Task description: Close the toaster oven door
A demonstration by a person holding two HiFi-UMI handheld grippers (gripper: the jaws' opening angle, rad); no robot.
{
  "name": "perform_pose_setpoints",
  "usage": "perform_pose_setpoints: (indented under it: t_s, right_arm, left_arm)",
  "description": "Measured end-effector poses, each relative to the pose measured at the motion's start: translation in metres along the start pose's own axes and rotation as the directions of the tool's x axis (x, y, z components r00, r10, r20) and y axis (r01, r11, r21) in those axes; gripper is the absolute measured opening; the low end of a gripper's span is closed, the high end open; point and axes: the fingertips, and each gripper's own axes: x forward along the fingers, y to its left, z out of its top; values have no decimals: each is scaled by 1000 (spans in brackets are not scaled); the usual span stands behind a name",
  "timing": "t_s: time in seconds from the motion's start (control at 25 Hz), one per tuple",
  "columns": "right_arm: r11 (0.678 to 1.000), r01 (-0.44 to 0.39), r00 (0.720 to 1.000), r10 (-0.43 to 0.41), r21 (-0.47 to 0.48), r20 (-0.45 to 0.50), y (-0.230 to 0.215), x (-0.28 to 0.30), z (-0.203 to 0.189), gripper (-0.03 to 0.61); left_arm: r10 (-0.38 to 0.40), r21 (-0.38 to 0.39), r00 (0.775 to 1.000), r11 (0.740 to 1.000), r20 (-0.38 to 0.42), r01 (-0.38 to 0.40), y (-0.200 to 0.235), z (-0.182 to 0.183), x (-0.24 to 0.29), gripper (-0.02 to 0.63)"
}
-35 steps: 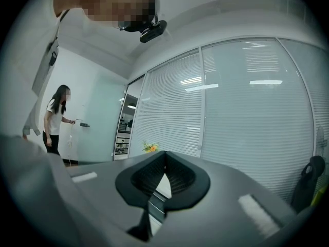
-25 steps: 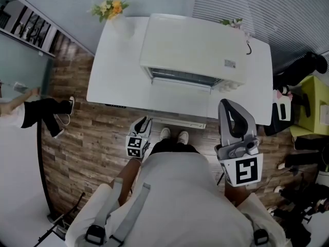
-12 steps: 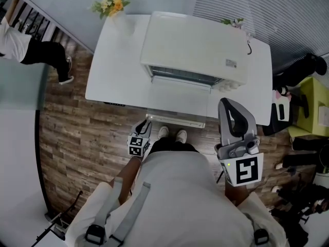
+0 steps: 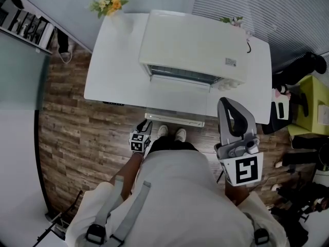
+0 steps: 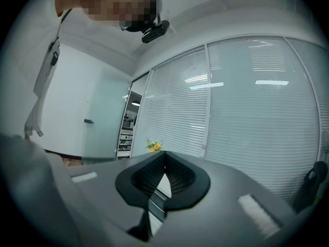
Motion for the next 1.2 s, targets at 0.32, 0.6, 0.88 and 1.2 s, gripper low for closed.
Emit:
perform_pose_setpoints:
  t_s: [0.32,0.6,0.88,1.2]
  right_arm:
    - [1000,-4,1000,4,11,8,1,2,1,5]
    - [1000,-10,1000,10,2,-10,-1,2,-5,5]
    - [1000,-7,1000,8,7,-11,-4,1,-6,5]
    - [1000,-8,1000,8,12,-13,-5,4,-7,5]
  left_arm:
    - [-10,1,999,1000,31,10,9,-3,13,122]
    - [-29,13,998,999,55,29,3,9,12,121]
    - [-21,11,995,1000,94,21,1,21,7,120]
    - [-6,6,994,1000,108,6,-2,27,-3,118]
